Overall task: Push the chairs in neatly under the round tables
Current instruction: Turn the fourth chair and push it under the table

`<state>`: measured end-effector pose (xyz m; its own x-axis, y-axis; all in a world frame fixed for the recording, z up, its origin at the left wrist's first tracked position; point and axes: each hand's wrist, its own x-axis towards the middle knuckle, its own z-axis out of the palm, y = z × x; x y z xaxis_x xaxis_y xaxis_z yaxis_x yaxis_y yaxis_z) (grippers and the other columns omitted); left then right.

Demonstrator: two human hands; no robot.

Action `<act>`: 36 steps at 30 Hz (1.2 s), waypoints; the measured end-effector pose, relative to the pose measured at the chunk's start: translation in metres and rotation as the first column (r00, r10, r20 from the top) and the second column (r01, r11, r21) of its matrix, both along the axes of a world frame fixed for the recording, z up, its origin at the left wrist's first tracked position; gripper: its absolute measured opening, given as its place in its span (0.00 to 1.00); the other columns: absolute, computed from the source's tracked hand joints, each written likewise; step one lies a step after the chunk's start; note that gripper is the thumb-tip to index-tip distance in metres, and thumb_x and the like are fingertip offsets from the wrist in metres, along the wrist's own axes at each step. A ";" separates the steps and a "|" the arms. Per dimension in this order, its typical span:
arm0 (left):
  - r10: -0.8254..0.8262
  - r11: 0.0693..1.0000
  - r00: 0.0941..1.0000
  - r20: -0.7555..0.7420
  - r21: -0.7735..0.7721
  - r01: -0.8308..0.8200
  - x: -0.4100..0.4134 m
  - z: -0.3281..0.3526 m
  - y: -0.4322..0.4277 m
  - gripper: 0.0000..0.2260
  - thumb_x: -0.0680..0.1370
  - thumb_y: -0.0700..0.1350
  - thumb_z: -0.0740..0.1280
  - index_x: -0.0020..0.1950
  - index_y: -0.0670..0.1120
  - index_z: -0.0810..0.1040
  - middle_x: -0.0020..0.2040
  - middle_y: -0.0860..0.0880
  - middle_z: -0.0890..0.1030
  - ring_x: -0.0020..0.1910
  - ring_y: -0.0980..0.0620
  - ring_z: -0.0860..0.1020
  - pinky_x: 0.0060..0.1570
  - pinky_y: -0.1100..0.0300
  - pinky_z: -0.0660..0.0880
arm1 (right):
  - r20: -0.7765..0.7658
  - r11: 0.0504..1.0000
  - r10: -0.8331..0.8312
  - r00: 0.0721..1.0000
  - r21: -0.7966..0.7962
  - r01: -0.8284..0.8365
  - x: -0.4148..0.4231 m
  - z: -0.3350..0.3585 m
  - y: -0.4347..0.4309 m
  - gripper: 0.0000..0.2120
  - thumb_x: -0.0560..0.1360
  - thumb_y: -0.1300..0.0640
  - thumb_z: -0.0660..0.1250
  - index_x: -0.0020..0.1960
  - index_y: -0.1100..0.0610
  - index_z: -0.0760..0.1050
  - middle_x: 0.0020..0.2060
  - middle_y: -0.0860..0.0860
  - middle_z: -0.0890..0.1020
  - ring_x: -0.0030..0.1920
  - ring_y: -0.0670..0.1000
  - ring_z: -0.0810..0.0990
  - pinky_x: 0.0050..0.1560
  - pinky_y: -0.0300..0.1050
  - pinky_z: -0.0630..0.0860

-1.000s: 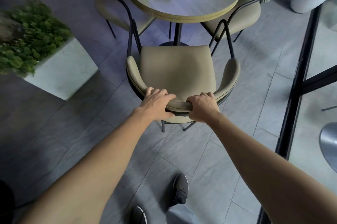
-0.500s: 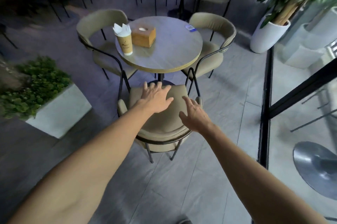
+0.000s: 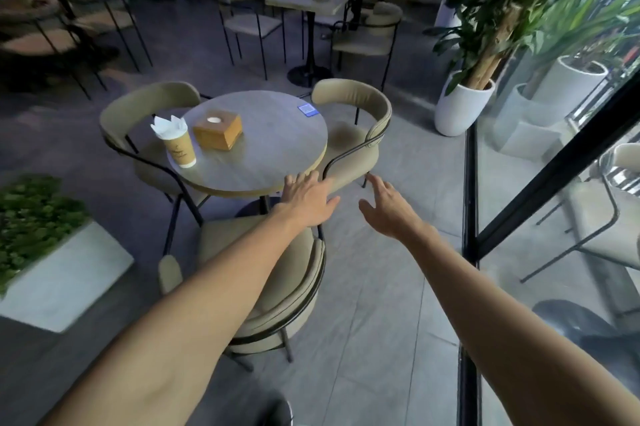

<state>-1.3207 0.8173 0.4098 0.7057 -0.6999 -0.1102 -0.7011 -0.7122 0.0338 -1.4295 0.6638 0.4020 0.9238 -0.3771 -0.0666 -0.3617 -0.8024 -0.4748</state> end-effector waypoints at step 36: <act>0.382 0.914 0.903 -0.197 -0.066 -0.401 0.356 -0.059 -0.604 0.23 0.83 0.58 0.53 0.76 0.50 0.64 0.71 0.41 0.69 0.70 0.38 0.65 0.68 0.43 0.58 | -0.372 0.752 0.528 0.764 -0.213 -0.624 0.422 -0.040 -0.629 0.28 0.78 0.53 0.61 0.77 0.52 0.58 0.72 0.56 0.67 0.69 0.61 0.70 0.67 0.56 0.70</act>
